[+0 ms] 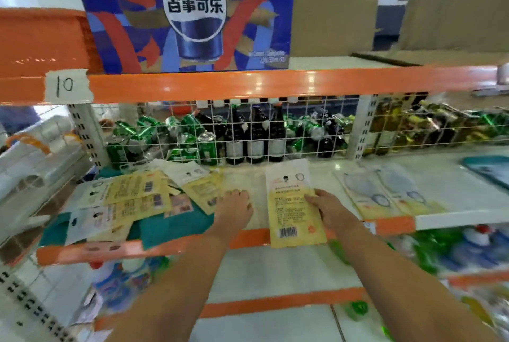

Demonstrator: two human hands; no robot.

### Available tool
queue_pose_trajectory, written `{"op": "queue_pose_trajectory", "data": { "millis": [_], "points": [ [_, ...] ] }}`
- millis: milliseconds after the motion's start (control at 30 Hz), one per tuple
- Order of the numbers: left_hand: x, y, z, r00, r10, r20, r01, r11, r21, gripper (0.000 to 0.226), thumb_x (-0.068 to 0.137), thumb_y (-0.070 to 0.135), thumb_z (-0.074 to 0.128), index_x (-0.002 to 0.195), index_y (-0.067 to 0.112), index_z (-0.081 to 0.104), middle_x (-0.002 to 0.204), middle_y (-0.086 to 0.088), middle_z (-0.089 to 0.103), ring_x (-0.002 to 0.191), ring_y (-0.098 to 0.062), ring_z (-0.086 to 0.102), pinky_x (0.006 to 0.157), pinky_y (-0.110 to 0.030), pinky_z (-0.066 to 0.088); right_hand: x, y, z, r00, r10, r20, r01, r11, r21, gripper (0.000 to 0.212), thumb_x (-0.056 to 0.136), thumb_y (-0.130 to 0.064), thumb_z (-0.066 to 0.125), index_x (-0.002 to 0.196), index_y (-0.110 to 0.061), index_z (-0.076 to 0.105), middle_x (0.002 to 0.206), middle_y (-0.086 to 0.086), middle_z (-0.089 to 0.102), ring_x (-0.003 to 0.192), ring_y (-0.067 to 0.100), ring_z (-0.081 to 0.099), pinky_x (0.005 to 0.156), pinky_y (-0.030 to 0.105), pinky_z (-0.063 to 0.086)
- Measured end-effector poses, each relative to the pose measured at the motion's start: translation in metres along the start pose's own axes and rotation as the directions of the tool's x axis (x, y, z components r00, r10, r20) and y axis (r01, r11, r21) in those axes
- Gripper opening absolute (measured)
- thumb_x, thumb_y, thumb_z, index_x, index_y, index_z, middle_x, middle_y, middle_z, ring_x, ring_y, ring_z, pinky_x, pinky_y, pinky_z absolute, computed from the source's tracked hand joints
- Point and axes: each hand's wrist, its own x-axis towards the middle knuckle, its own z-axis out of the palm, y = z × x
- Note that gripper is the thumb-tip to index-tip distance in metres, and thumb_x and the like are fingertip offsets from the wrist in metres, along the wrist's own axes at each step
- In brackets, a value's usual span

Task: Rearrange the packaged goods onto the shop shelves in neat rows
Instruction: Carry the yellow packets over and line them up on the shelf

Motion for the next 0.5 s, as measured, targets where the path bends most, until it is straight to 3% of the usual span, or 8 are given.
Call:
{"op": "queue_pose_trajectory", "data": {
  "millis": [67, 200, 367, 500],
  "points": [
    [0.004, 0.03, 0.006, 1.0, 0.027, -0.011, -0.027, 1.0, 0.003, 0.029, 0.098, 0.03, 0.035, 0.116, 0.015, 0.052, 0.12, -0.005, 0.055, 0.113, -0.026, 0.05, 0.093, -0.039, 0.04, -0.005, 0.002, -0.026, 1.0, -0.007, -0.017, 0.008, 1.0, 0.03, 0.027, 0.093, -0.001, 0.052, 0.119, -0.001, 0.055, 0.105, 0.02, 0.067, 0.089, 0.035, 0.066, 0.074, 0.049, 0.055],
    [0.007, 0.085, 0.018, 0.995, 0.086, -0.047, -0.089, 0.994, -0.063, 0.03, 0.097, 0.031, 0.037, 0.118, 0.015, 0.053, 0.122, -0.005, 0.055, 0.116, -0.024, 0.049, 0.094, -0.037, 0.039, -0.014, 0.009, -0.074, 0.995, -0.014, -0.1, 0.019, 0.999, 0.048, 0.037, 0.092, -0.001, 0.053, 0.129, 0.0, 0.049, 0.109, 0.02, 0.065, 0.092, 0.035, 0.065, 0.078, 0.049, 0.054],
    [0.007, 0.131, 0.033, 0.989, 0.136, -0.063, -0.144, 0.977, -0.156, 0.029, 0.096, 0.03, 0.04, 0.117, 0.016, 0.054, 0.121, -0.005, 0.057, 0.115, -0.025, 0.05, 0.093, -0.037, 0.042, -0.03, 0.023, -0.117, 0.986, 0.003, -0.167, 0.018, 0.992, 0.124, 0.03, 0.093, 0.0, 0.053, 0.122, 0.001, 0.052, 0.098, 0.017, 0.066, 0.085, 0.032, 0.064, 0.074, 0.048, 0.053],
    [0.004, 0.154, 0.047, 0.995, 0.103, -0.005, -0.1, 0.958, -0.269, 0.029, 0.096, 0.03, 0.04, 0.115, 0.016, 0.057, 0.119, -0.005, 0.058, 0.114, -0.025, 0.052, 0.092, -0.036, 0.043, -0.041, 0.043, -0.136, 0.973, 0.03, -0.23, 0.02, 0.977, 0.214, 0.03, 0.094, 0.0, 0.05, 0.124, -0.001, 0.052, 0.095, 0.015, 0.066, 0.08, 0.03, 0.064, 0.064, 0.042, 0.054]
  ]
}}
